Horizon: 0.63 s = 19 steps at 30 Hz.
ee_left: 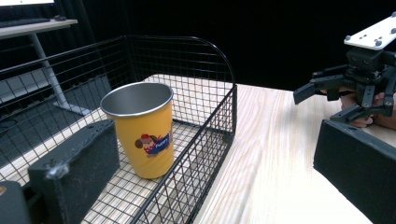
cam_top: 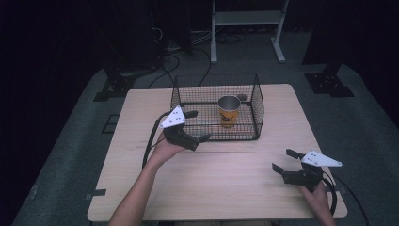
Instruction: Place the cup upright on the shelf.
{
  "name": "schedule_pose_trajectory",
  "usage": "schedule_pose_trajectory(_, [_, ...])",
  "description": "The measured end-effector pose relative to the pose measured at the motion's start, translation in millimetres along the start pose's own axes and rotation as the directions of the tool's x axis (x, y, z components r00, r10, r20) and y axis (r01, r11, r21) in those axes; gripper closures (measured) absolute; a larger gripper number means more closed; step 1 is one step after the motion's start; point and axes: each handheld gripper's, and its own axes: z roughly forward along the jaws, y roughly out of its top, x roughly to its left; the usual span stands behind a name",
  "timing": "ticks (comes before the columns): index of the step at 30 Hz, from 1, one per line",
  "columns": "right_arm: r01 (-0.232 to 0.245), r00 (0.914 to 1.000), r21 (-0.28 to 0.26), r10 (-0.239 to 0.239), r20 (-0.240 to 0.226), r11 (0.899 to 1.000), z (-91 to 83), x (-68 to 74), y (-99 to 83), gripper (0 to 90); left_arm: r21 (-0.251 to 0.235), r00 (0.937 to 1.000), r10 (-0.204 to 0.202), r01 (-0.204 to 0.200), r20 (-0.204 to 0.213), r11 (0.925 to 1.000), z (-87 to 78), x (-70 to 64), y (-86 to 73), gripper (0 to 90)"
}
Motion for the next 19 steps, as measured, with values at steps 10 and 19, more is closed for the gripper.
schedule_pose_trajectory(10, [0.002,1.0000,0.000,-0.002,0.000,1.000,0.0,0.0,0.0,13.0,0.002,0.9999,-0.013,0.013,-0.004,0.9999,-9.1,-10.8,-14.3,0.0])
schedule_pose_trajectory(19, [-0.002,1.0000,0.001,0.002,-0.002,1.000,-0.1,-0.4,0.0,13.0,-0.005,0.9998,-0.001,0.001,-0.018,1.0000,-16.9,-31.6,-26.4,0.0])
